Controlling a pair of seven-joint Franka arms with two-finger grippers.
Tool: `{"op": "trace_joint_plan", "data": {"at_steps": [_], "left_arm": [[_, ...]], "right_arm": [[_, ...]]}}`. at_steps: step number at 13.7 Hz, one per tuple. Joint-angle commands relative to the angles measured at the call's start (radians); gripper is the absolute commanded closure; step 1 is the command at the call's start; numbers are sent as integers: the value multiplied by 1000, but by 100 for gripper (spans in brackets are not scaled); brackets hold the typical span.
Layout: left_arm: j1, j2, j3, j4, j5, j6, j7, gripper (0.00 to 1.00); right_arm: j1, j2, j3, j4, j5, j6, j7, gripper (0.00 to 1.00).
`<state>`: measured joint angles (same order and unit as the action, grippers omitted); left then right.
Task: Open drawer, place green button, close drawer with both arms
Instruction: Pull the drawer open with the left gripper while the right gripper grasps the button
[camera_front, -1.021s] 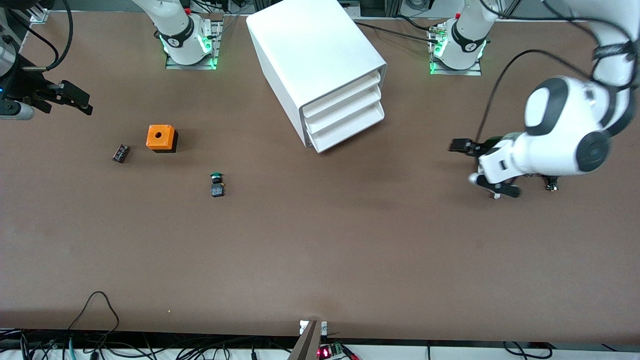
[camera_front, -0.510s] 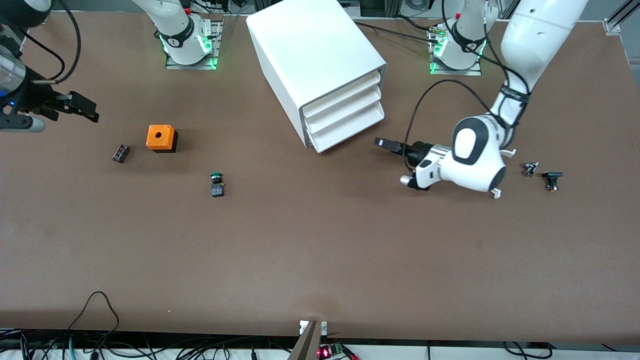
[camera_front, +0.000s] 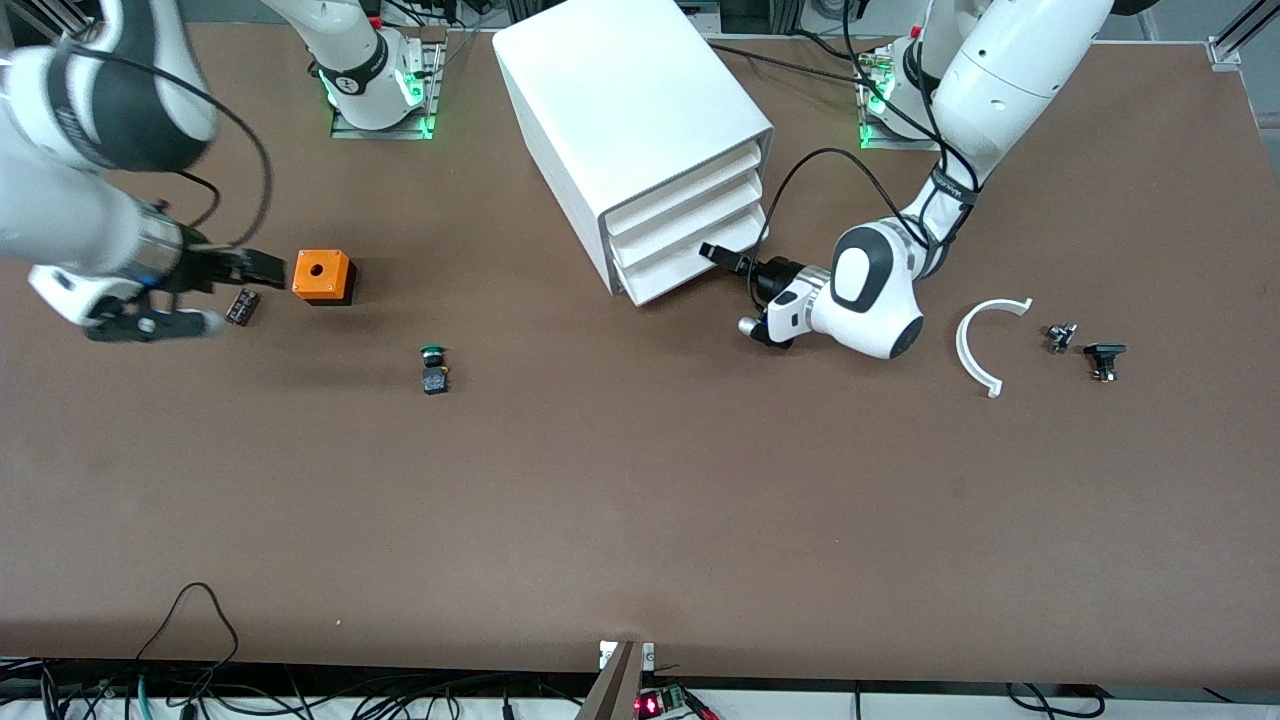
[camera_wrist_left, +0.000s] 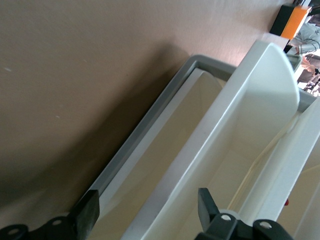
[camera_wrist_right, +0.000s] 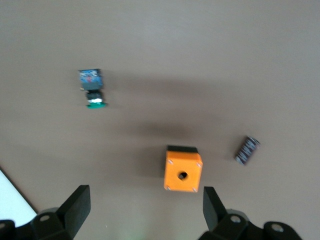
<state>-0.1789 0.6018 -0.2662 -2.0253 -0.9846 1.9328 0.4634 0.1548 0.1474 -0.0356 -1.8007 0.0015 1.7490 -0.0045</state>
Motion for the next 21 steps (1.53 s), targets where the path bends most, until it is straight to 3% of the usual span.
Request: {"op": "trace_joint_plan", "data": {"at_steps": [1,2,3,7,11,13,14,19,21], "left_arm": [[-5,-14,-30,-42,-74,15,29,49],[-5,-14,-33,-49,-88,15,29,83],[-5,-14,-33,-49,-88,14,29,100],[-1,-19,-25,-44,-86,15,29,100],[12,-23,132,8,-71,75,35,100],[18,-34,151,34,-69,98,32,100],[25,-49,151,36,-74,106,32,1],[90,-170,151,36,-60,158,29,0],[156,-281,150,36,116,240,24,0]], "right_arm": [[81,104,-4,82,9,26,15,0],[91,119,-4,83,14,56,29,0],[106,138,-3,83,15,90,35,0],[201,227,-3,63,35,234,111,0],[213,310,8,-11,35,444,138,0],[206,334,6,-78,32,568,138,0],[201,343,6,-103,34,617,139,0],[149,397,6,-114,41,670,150,0],[149,420,8,-121,40,675,150,0]]}}
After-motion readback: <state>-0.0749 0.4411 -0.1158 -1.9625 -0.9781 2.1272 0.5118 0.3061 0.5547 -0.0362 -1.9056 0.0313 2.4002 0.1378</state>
